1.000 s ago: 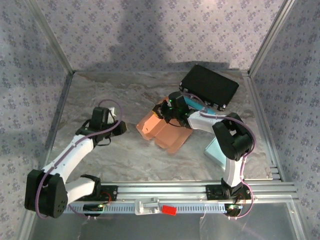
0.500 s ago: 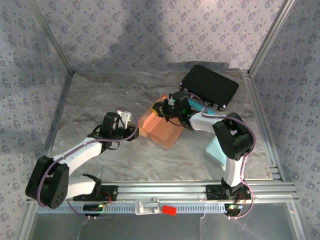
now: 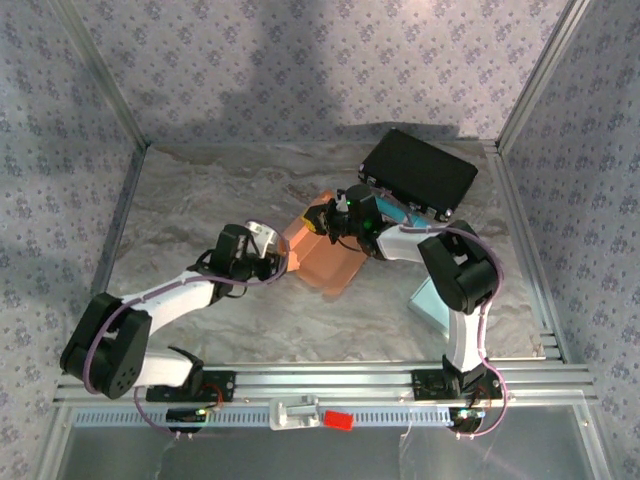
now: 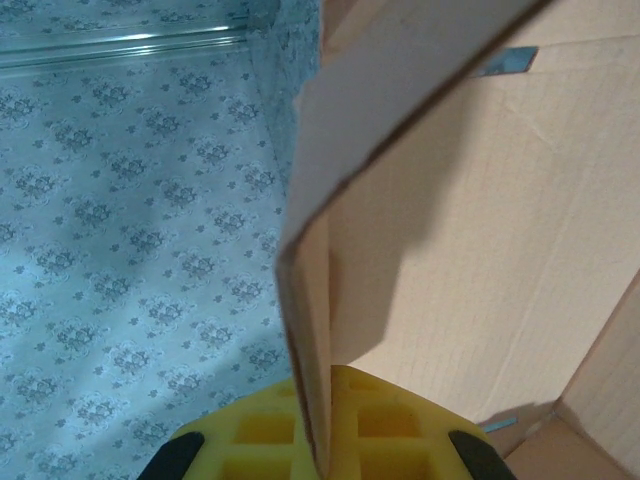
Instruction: Fold the paper box
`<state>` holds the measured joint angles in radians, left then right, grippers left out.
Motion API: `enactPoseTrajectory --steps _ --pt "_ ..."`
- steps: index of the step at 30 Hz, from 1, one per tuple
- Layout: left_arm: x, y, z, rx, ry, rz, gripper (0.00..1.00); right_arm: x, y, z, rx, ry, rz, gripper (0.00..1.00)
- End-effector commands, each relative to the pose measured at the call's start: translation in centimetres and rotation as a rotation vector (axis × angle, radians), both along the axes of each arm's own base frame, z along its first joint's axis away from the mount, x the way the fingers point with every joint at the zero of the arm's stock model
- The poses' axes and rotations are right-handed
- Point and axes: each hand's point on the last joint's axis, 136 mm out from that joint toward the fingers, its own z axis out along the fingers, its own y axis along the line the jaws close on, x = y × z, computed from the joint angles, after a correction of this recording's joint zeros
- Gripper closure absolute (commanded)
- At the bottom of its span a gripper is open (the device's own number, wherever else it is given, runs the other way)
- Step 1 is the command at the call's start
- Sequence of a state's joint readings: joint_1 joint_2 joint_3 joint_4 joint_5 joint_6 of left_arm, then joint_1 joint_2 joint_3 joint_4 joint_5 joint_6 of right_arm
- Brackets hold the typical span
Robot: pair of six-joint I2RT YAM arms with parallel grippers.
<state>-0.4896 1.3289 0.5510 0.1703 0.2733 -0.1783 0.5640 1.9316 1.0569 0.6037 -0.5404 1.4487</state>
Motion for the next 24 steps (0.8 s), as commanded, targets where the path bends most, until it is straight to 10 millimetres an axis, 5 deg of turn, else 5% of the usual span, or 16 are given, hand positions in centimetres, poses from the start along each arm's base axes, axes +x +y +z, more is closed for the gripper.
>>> enactPoseTrajectory --steps 1,9,24 --pt "0.8 -1.1 0.7 -0.018 -0.066 -0.031 0.61 0.2 0.3 0.2 0.040 -0.002 0.018 1.00" --pt "1.7 -1.3 0.4 0.002 -0.090 0.029 0.67 0.6 0.0 -0.4 0.063 -0.008 0.002 1.00" --pt "3.3 -2.2 0.2 -0.024 -0.109 0.125 0.64 0.7 0.3 -1.2 0.086 -0.017 -0.027 1.00"
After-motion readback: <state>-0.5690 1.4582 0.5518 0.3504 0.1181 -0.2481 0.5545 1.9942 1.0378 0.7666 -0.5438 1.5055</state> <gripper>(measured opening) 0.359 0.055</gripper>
